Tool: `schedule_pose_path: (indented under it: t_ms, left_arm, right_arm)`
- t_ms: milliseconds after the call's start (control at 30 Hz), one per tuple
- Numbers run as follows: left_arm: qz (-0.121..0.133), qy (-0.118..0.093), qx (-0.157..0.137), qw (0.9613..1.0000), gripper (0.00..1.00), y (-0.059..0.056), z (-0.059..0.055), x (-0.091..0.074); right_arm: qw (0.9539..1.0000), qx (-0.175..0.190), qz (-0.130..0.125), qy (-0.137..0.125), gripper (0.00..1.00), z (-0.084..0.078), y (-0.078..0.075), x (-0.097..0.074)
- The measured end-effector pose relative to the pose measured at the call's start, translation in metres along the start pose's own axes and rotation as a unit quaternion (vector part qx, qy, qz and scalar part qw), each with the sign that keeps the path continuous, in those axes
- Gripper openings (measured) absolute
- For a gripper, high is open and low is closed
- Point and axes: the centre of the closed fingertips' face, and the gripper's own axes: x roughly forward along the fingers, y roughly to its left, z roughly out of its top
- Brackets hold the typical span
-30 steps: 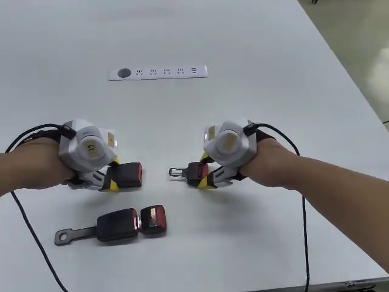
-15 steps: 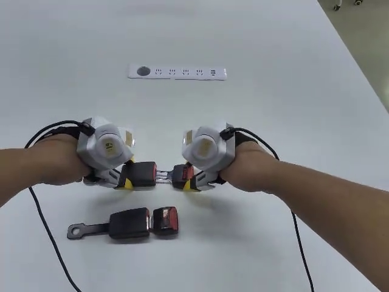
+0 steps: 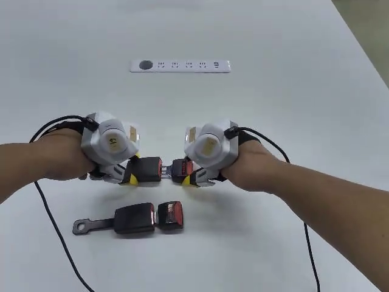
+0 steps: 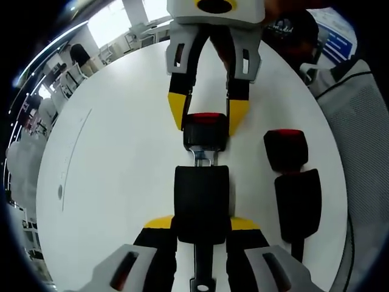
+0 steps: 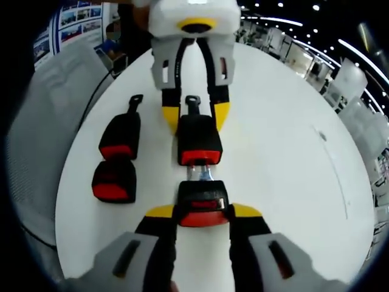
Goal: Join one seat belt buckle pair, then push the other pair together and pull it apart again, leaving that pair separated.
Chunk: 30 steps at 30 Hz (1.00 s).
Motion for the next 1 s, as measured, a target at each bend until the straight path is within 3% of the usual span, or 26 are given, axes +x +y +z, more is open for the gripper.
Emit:
schedule_pose_path:
  t_ms: [333, 533, 1000]
  left_arm:
    - [0.001, -0.024, -0.013, 0.9996, 0.30, 0.000, 0.002, 0.000]
    - [-0.003, -0.023, -0.007, 0.9997, 0.30, 0.000, 0.003, 0.000]
    - [-0.005, -0.020, -0.005, 0.9998, 0.30, 0.002, 0.003, 0.001]
  right_arm:
    - [0.9996, -0.026, 0.007, 0.008, 0.30, 0.006, -0.002, 0.004]
    - [0.9994, -0.033, 0.010, 0.011, 0.30, 0.016, -0.002, 0.011]
    - [0.9992, -0.035, 0.014, 0.013, 0.31, 0.012, -0.003, 0.008]
